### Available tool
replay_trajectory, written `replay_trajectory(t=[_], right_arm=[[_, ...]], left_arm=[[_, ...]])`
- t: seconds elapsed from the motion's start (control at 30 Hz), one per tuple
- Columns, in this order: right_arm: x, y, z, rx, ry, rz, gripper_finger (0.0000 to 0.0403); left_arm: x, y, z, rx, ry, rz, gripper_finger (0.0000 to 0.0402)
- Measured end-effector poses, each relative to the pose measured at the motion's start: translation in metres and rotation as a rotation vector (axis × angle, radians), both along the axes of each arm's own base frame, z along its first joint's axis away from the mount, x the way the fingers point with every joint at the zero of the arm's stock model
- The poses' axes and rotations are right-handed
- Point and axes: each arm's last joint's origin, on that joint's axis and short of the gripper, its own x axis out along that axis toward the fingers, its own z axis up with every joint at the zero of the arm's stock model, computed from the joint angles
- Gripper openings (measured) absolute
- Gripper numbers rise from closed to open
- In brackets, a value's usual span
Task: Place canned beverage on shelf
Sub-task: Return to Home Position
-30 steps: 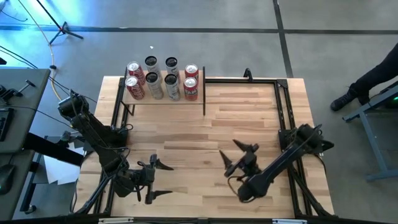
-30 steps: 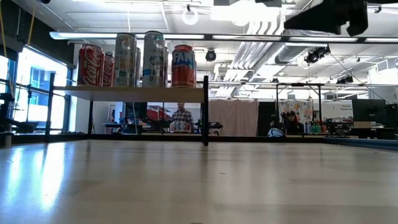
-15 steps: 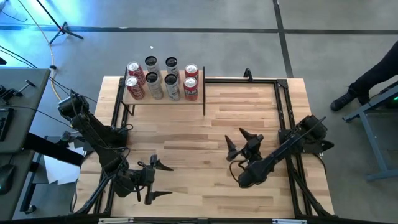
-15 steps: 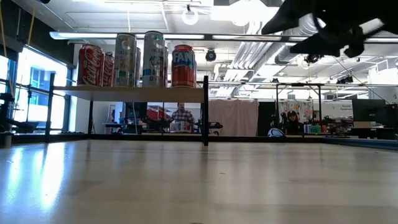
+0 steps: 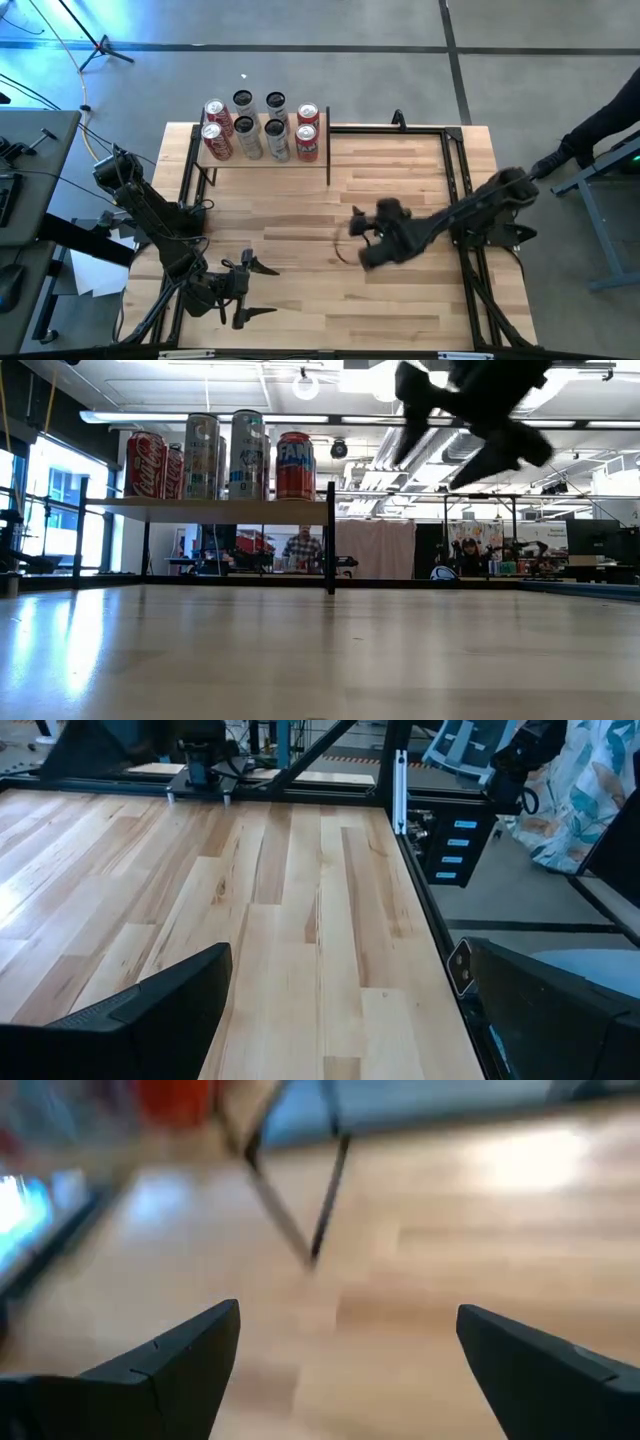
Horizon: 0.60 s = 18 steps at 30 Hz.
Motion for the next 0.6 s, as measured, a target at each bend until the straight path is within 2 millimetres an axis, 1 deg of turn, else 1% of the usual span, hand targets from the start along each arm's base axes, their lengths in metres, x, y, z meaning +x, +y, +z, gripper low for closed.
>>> replay_trajectory(t=[0.03,0.07,0.1,0.23,0.3,0.37,0.47,0.53,0.6], right_arm=[[0.005,-0.006,0.007,0.068,0.038,0.047,0.0359],[0.011,-0.012,0.013,0.099,0.061,0.101,0.0359],[0.017,-0.019,0.020,0.090,0.073,0.155,0.0359],[0.051,-0.042,0.043,-0.108,0.096,0.380,0.0359],[0.065,-0.053,0.058,-0.218,0.084,0.532,0.0359],[0.076,-0.063,0.072,-0.335,0.063,0.708,0.0359],[0.085,-0.074,0.088,-0.509,-0.007,0.940,0.0359],[0.085,-0.079,0.097,-0.592,-0.059,1.053,0.0359],[0.081,-0.083,0.106,-0.623,-0.110,1.143,0.0359]], left_arm=[[0.000,0.000,0.000,0.000,0.000,0.000,0.0388],[0.000,0.000,0.000,0.001,0.000,0.000,0.0388],[0.000,0.000,0.000,0.002,0.002,0.000,0.0388],[0.000,0.000,0.000,0.002,0.001,0.000,0.0388],[0.000,0.000,0.000,0.002,0.001,0.000,0.0388],[0.000,0.000,0.000,0.002,0.001,0.000,0.0387],[0.000,0.000,0.000,0.002,0.001,0.000,0.0387],[0.000,0.000,0.000,0.001,0.001,0.000,0.0387],[0.000,0.000,0.000,0.002,0.001,0.000,0.0387]])
